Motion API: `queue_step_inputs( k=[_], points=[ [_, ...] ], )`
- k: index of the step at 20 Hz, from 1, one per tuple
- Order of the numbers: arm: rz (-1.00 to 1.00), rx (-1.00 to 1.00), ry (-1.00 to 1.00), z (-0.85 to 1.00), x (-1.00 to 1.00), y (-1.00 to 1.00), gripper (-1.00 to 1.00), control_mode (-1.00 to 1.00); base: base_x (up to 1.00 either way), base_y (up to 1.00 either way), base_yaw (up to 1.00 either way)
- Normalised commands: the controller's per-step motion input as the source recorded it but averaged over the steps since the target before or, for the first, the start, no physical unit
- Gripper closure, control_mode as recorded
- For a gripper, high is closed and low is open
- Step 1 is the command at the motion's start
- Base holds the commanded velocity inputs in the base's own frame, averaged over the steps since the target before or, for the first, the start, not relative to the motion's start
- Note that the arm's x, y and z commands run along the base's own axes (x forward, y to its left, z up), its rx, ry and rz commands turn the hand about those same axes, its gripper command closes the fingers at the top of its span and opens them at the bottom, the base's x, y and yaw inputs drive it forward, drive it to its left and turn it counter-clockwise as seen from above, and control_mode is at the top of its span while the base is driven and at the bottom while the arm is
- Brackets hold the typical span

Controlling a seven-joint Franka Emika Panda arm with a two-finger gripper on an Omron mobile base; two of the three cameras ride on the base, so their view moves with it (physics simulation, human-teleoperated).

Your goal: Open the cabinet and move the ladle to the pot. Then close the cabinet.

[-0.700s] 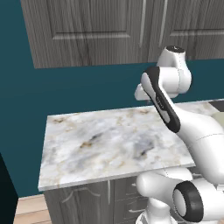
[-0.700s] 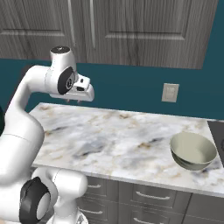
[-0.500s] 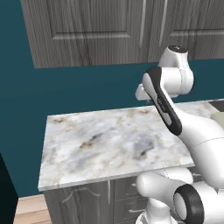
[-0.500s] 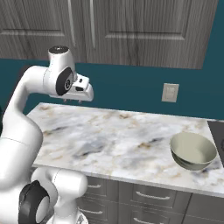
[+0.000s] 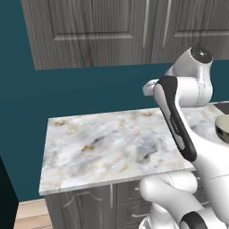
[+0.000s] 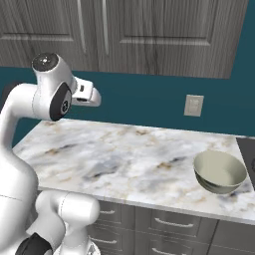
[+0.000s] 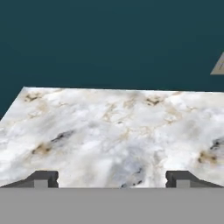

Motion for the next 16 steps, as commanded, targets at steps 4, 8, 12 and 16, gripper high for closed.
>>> queue_step_inputs(
  k=[4,8,12,16],
  points=[
    [0.00,0.00,-0.23,0.66,0.00,0.14,-1.00,-1.00,0.00,0.00,0.00],
    [0.00,0.00,-0.26,0.64,0.00,0.24,-1.00,-1.00,0.00,0.00,0.00],
    [-0.01,0.00,-0.29,0.67,0.00,0.14,-1.00,-1.00,0.00,0.00,0.00],
    [-0.03,0.00,-0.26,0.62,0.00,0.03,-1.00,-1.00,0.00,0.00,0.00]
  ],
)
